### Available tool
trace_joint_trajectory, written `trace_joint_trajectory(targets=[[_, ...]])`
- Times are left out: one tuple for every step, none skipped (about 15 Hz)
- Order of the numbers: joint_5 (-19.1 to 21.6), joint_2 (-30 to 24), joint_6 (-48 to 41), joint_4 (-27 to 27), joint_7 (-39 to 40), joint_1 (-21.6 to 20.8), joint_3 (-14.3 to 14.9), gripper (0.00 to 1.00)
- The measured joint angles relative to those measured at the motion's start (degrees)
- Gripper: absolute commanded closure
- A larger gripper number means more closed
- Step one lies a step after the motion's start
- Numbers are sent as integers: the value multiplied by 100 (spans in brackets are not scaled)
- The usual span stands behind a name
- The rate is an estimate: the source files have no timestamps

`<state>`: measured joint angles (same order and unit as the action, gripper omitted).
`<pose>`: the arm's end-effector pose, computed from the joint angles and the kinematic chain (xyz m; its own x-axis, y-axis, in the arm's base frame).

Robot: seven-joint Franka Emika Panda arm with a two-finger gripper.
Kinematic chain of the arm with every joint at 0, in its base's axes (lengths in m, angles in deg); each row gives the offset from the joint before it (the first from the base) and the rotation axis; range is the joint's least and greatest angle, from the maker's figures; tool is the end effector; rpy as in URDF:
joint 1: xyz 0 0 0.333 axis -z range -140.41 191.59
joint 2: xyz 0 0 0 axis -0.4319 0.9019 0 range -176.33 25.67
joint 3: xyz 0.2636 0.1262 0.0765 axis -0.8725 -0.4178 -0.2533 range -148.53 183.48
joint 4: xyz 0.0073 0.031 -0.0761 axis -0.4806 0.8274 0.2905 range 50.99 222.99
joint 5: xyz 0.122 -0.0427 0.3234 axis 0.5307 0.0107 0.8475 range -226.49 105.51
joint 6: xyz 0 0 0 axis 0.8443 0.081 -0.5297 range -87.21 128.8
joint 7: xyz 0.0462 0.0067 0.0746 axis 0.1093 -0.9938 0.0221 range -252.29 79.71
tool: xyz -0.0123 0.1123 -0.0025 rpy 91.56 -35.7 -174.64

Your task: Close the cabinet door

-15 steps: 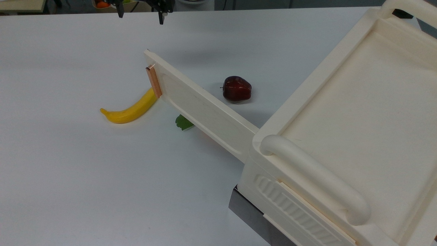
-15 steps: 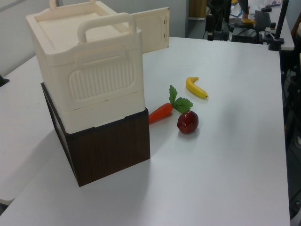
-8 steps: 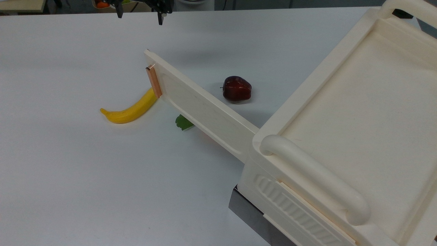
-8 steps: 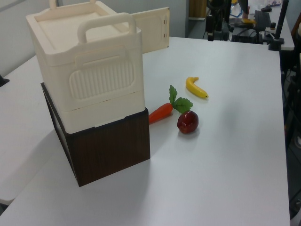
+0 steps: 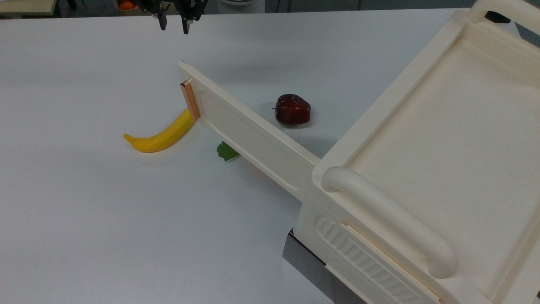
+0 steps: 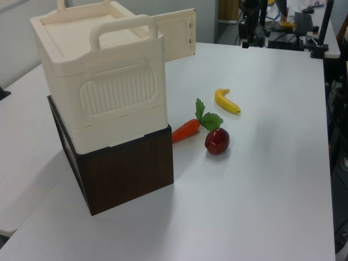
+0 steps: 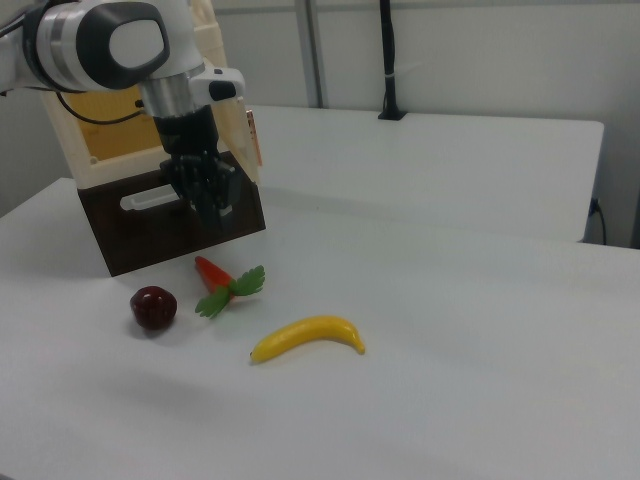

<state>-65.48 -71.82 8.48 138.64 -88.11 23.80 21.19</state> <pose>0.5317 -0.0261 0.5681 0.9983 -0.0581 -0.0056 -0.0573 -0.9942 0.0909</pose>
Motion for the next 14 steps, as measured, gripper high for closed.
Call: trace_joint_trajectory(targets=[[0, 1, 0, 0, 1, 0, -1, 100], [0, 2, 0, 0, 1, 0, -2, 100], [1, 3, 0, 0, 1, 0, -2, 100], [0, 7, 1, -6, 1, 0, -3, 100], [0, 29, 8, -69, 1, 0, -3, 100], [0, 57, 13, -149, 1, 0, -3, 100], [1, 114, 45, -327, 1, 0, -3, 100], [7, 153, 153, -462, 0, 0, -3, 100], [17, 184, 362, -595, 0, 0, -3, 100], [21, 207, 704, -757, -1, 0, -3, 100], [22, 211, 954, -838, -13, 0, -3, 100], [22, 214, 1261, -910, -59, 0, -3, 100], [23, 215, 1595, -978, -152, 0, -3, 100], [23, 216, 1944, -1023, -262, 0, -3, 100]])
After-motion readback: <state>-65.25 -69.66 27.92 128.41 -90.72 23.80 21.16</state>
